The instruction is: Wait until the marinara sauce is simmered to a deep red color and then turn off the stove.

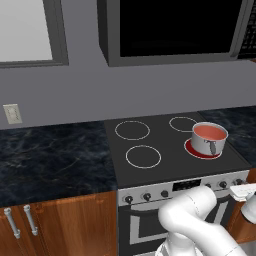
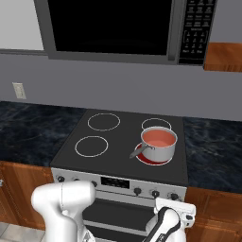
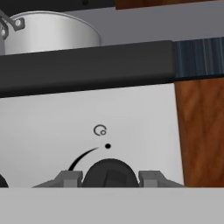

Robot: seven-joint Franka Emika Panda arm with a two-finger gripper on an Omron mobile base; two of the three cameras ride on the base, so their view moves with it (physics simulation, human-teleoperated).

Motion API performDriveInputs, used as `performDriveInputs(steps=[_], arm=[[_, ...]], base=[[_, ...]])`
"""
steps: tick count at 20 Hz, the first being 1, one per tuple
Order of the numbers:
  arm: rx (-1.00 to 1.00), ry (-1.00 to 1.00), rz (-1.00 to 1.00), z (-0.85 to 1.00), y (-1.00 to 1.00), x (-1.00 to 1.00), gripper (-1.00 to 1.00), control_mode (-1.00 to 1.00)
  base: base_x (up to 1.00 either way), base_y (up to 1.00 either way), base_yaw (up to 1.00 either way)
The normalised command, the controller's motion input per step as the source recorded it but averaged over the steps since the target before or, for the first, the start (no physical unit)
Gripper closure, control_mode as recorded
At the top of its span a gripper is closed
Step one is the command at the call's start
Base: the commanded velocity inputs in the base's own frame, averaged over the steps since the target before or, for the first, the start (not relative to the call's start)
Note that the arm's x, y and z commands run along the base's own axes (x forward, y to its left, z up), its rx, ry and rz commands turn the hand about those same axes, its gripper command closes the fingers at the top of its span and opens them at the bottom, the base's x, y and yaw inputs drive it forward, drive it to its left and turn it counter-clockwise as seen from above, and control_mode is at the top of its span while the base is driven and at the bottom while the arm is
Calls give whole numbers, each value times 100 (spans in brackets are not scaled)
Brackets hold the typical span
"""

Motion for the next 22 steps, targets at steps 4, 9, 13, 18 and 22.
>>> performDriveInputs(steps=[4,9,13,18,22], arm=[[0,0,0,0,0,0,100,-100],[0,0,0,0,0,0,100,-100],[0,0,0,0,0,0,100,-100],[0,0,0,0,0,0,100,-100],[0,0,0,0,0,0,100,-100]], base=[[0,0,0],[0,0,0],[0,0,0],[0,0,0],[0,0,0]])
